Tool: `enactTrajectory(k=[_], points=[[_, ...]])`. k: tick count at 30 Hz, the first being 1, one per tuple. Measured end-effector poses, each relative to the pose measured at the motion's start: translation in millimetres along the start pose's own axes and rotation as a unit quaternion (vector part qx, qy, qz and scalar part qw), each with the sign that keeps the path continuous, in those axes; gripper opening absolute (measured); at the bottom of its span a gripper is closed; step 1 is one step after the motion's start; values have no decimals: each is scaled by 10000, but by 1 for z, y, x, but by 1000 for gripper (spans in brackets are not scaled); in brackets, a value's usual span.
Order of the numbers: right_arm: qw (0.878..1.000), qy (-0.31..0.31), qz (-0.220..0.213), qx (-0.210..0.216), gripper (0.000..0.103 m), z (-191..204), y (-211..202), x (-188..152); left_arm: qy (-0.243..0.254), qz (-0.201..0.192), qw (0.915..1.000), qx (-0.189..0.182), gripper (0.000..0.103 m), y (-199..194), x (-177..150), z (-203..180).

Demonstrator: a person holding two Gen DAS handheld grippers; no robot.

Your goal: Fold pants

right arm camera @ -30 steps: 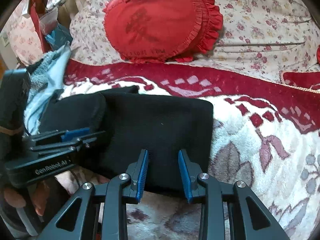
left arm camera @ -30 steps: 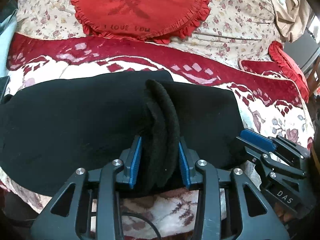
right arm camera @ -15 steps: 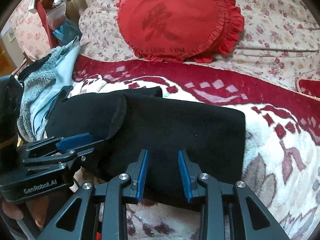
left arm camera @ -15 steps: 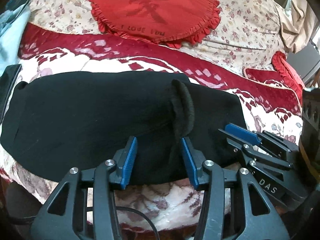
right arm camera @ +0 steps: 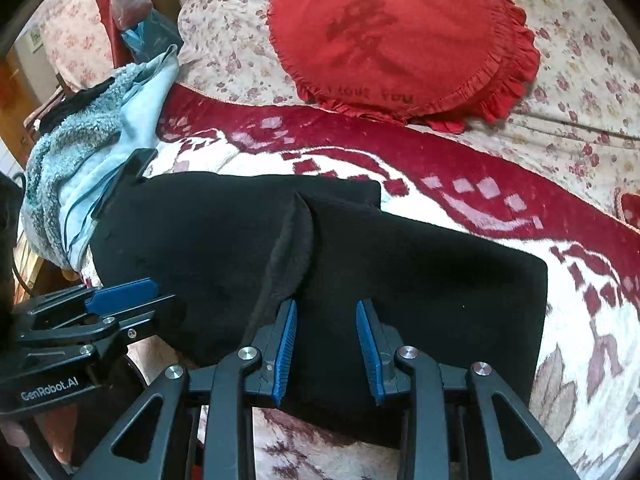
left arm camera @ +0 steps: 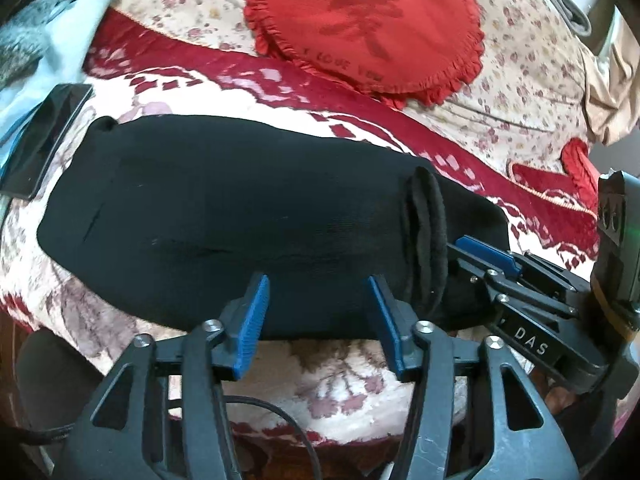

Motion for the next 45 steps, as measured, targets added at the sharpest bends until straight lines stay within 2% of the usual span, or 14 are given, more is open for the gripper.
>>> enactTrajectory(k=[11, 18, 20, 26, 34, 43, 45], points=[[9996, -156, 202, -130, 30, 4, 14, 4, -311, 23, 9995, -38, 54, -7, -1, 25], [9990, -304, -18, 314, 30, 31, 10, 29, -767, -23, 9970, 28, 55, -15, -4, 65], [9985, -386, 10, 394, 30, 41, 19, 36, -892, -58, 9959, 102, 60, -14, -3, 76], [9958, -565, 218, 692, 30, 69, 49, 47, -1201, -13, 9923, 303, 61, -4, 0, 105], [9921, -801, 385, 889, 30, 92, 79, 57, -1392, 101, 9896, 346, 61, 3, -1, 119], [9868, -1010, 564, 1131, 32, 117, 110, 76, -1630, 213, 9862, 208, 61, 12, -1, 128], [9855, -1075, 603, 1167, 33, 122, 115, 81, -1675, 228, 9854, 184, 64, 14, -1, 130]])
Point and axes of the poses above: each gripper's, at about its wrist camera, not at the fingertips, and y roughly the way its jaws point, z to its left, x to its top, the point moved 10 cm from there along y, roughly the way its jaws point, and after that the axes turned 15 degrees about x, right-handed, at the moved point
